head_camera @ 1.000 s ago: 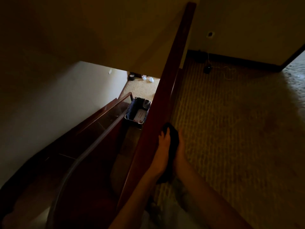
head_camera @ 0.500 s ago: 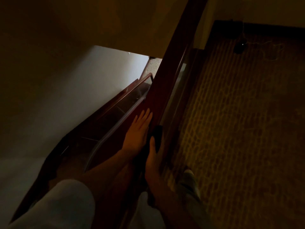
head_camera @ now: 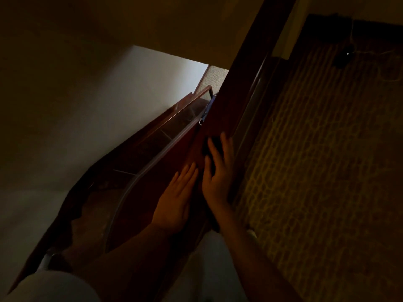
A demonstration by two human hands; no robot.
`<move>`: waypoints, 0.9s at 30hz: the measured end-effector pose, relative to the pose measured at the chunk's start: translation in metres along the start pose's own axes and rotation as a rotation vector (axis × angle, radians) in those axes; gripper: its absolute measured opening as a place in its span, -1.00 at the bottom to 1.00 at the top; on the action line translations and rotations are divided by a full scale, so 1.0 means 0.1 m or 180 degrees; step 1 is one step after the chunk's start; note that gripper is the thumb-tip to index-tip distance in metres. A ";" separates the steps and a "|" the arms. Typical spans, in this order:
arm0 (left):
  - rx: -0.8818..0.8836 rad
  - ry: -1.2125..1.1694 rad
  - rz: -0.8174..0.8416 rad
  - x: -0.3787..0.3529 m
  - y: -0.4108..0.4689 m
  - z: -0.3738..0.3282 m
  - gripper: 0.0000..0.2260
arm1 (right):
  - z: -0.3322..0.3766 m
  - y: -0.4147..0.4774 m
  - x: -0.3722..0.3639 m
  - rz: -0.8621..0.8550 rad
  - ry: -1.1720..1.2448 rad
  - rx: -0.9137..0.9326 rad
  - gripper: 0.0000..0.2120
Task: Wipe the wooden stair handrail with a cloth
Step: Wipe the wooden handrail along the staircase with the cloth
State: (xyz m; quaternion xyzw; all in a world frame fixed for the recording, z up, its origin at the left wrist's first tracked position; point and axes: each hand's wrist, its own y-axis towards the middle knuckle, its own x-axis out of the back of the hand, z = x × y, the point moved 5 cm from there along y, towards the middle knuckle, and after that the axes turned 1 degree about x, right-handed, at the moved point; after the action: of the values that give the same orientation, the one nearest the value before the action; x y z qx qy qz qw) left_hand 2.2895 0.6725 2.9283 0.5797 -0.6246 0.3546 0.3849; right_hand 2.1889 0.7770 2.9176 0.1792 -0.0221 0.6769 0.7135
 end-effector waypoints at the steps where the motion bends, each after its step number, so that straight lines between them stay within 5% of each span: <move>1: -0.0066 0.0024 0.0011 -0.01 -0.01 0.02 -0.50 | -0.08 0.10 -0.01 -0.0194 0.0067 -0.0199 -0.63; 4: 0.0019 0.0016 0.0158 -0.02 -0.02 -0.01 -0.48 | -0.15 0.15 0.00 -0.0754 0.0538 -0.1427 -0.57; 8: 0.0132 -0.0124 0.0328 -0.03 -0.01 -0.02 -0.51 | -0.02 -0.64 -0.04 -0.0182 0.0188 -0.1493 -0.49; 14: 0.0174 -0.0047 0.0394 -0.02 0.00 -0.02 -0.48 | 0.00 0.28 -0.07 -0.0050 -0.0603 -0.0440 -0.57; 19: 0.0124 -0.0095 0.0394 0.00 -0.01 -0.01 -0.48 | -0.27 1.23 0.02 -0.0058 -0.0995 -0.0589 -0.56; 24: 0.0083 -0.0181 0.0367 0.01 -0.02 -0.04 -0.50 | 0.07 0.11 -0.13 0.1823 -0.1237 0.1573 -0.60; 27: 0.0058 -0.0187 0.0296 0.02 -0.01 -0.02 -0.49 | -0.02 0.77 -0.17 0.2193 -0.1584 0.1746 -0.59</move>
State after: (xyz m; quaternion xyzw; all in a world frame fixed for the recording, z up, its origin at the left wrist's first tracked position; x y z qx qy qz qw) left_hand 2.2905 0.6736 2.9313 0.5636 -0.6586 0.3606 0.3443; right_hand 2.1125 0.7627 2.9285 0.4983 -0.0707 0.7907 0.3486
